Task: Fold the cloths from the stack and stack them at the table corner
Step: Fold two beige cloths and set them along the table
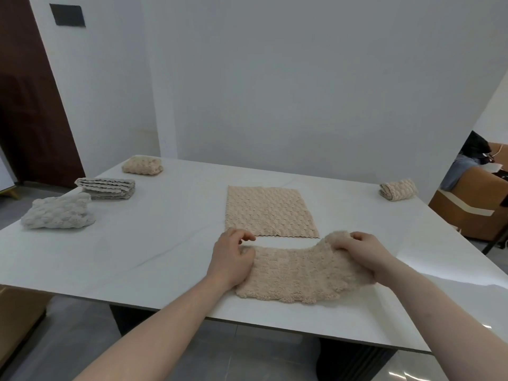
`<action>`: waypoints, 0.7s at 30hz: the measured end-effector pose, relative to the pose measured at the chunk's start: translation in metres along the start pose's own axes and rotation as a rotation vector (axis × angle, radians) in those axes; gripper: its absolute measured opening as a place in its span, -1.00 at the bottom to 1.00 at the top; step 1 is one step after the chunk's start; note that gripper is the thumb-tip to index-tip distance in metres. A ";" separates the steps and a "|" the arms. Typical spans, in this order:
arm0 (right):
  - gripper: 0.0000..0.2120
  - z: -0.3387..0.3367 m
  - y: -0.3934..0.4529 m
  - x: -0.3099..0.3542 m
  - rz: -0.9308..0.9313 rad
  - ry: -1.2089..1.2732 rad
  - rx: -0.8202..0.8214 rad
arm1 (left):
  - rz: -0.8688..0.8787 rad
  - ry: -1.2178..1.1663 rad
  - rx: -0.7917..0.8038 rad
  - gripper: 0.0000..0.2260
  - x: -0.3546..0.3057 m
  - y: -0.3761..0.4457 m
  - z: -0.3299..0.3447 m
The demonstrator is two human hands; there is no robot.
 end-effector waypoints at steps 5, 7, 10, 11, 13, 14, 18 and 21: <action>-0.90 0.011 -0.016 0.032 -0.061 0.091 0.195 | -0.081 -0.146 -0.075 -0.80 0.002 0.001 -0.005; -0.88 0.021 -0.022 0.045 -0.094 0.132 0.257 | -0.108 -0.168 -0.043 -0.79 0.003 0.001 -0.003; -0.95 0.041 -0.027 0.060 -0.148 0.176 0.319 | -0.105 -0.174 -0.031 -0.80 0.003 0.001 -0.003; -0.94 0.049 -0.027 0.063 -0.161 0.185 0.325 | -0.100 -0.180 -0.038 -0.79 0.003 0.001 -0.004; -0.83 0.067 -0.027 0.068 -0.175 0.209 0.319 | -0.102 -0.207 -0.049 -0.77 0.003 0.002 -0.006; -0.75 0.077 -0.029 0.071 -0.176 0.228 0.317 | -0.107 -0.231 -0.054 -0.76 0.003 0.002 -0.007; -0.55 0.111 -0.031 0.074 -0.164 0.337 0.295 | -0.130 -0.328 -0.077 -0.76 0.002 0.002 -0.011; -0.54 0.126 -0.033 0.071 -0.173 0.350 0.317 | -0.148 -0.384 -0.084 -0.73 0.002 0.002 -0.011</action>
Point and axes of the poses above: each hand's wrist, its own y-axis towards the middle knuckle, its own z-axis out of the palm, x = y × z, the point moved 3 cm from there along y, towards the middle knuckle, and after that the axes turned 8 degrees about -y, right-handed, at the moved point
